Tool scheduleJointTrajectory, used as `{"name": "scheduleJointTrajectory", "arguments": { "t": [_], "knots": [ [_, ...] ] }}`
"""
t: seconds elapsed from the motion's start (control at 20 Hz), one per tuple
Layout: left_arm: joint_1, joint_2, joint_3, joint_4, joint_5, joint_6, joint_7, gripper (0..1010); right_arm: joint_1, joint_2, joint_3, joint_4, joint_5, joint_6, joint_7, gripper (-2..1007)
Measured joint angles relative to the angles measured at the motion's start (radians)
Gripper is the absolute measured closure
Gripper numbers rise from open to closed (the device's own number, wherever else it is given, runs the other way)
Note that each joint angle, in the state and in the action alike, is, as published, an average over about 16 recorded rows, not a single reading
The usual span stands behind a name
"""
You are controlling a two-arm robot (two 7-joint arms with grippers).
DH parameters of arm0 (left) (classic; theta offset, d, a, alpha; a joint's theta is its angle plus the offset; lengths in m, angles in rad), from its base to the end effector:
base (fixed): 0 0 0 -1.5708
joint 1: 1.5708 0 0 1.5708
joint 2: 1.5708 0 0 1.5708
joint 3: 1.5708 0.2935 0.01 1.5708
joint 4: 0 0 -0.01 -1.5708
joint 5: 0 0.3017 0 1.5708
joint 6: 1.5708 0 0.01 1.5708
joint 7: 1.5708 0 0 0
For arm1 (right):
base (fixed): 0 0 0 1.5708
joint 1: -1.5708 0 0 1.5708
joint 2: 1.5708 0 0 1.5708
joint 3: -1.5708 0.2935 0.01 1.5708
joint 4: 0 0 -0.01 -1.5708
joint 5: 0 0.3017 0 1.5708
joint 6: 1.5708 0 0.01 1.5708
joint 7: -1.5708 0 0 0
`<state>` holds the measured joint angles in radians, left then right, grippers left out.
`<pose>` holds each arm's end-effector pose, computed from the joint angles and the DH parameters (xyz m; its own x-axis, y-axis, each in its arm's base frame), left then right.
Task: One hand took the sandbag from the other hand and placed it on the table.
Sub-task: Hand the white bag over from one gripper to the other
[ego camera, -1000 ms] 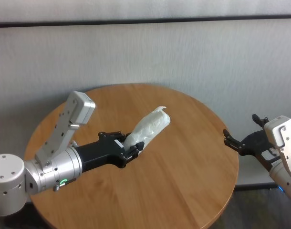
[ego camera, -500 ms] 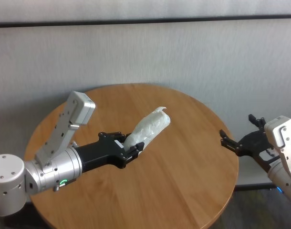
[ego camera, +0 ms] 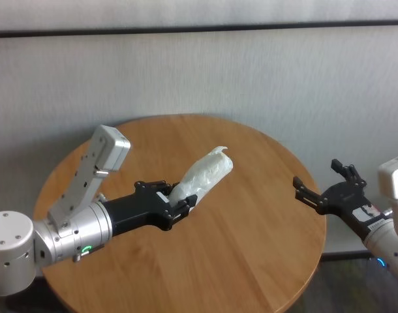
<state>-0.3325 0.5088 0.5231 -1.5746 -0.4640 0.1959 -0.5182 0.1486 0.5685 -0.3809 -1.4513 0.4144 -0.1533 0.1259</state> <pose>0.3752 0.0072 -0.2345 0.8183 0.5728 0.0474 -0.5707 0.7999 0.1857 0.3442 -0.0834 -0.3016 0.3917 -0.9042 0.1700 0.9193 0.3925 -0.0307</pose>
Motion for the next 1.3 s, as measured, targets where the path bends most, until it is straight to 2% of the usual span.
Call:
{"name": "scheduleJointTrajectory", "arguments": {
  "t": [0.35,0.65,1.0,1.3],
  "knots": [
    [0.000,0.000,0.000,0.000,0.000,0.000,0.000,629,-0.036,-0.024,0.041,-0.042,0.106,-0.002,0.078,4],
    [0.000,0.000,0.000,0.000,0.000,0.000,0.000,629,-0.060,-0.049,0.064,-0.075,0.188,0.011,0.144,4],
    [0.000,0.000,0.000,0.000,0.000,0.000,0.000,630,-0.076,-0.077,0.087,-0.098,0.278,0.038,0.221,4],
    [0.000,0.000,0.000,0.000,0.000,0.000,0.000,630,-0.079,-0.097,0.108,-0.100,0.366,0.084,0.278,4]
  ]
}}
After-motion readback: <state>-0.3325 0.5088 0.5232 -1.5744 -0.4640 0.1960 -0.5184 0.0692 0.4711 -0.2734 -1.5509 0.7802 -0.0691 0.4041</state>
